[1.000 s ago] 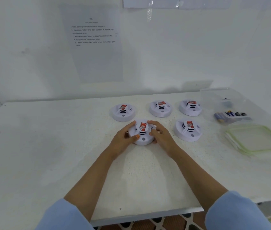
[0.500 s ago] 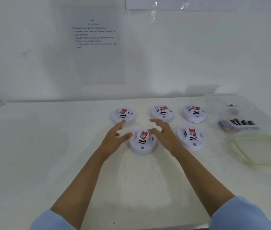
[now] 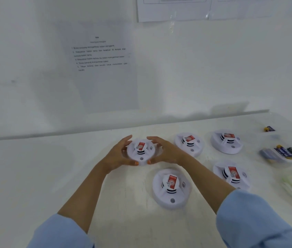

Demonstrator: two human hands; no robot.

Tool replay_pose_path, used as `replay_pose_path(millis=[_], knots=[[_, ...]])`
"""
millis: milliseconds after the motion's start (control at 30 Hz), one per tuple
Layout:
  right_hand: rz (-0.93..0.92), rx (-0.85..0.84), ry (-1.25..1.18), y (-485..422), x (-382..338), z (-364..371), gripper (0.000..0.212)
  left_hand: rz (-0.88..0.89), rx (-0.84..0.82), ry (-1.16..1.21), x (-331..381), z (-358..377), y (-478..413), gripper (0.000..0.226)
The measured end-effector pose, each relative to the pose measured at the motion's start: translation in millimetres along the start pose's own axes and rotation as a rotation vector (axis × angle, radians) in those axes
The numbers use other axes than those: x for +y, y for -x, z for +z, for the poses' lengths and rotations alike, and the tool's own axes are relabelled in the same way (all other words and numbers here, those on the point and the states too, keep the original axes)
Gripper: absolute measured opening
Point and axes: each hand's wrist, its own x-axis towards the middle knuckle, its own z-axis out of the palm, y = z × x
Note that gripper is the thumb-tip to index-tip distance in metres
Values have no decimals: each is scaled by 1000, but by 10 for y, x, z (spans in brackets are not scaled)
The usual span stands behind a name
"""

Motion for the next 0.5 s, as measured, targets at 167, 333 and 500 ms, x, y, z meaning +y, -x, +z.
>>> replay_pose_path(millis=[167, 333, 500], knots=[[-235, -18, -154, -270, -74, 237, 69, 7, -51, -86, -70, -34, -115, 92], [-21, 66, -5, -123, 153, 19, 82, 29, -34, -89, 16, -52, -100, 100], [-70, 124, -155, 1, -157, -331, 77, 133, 5, -57, 531, -35, -106, 96]])
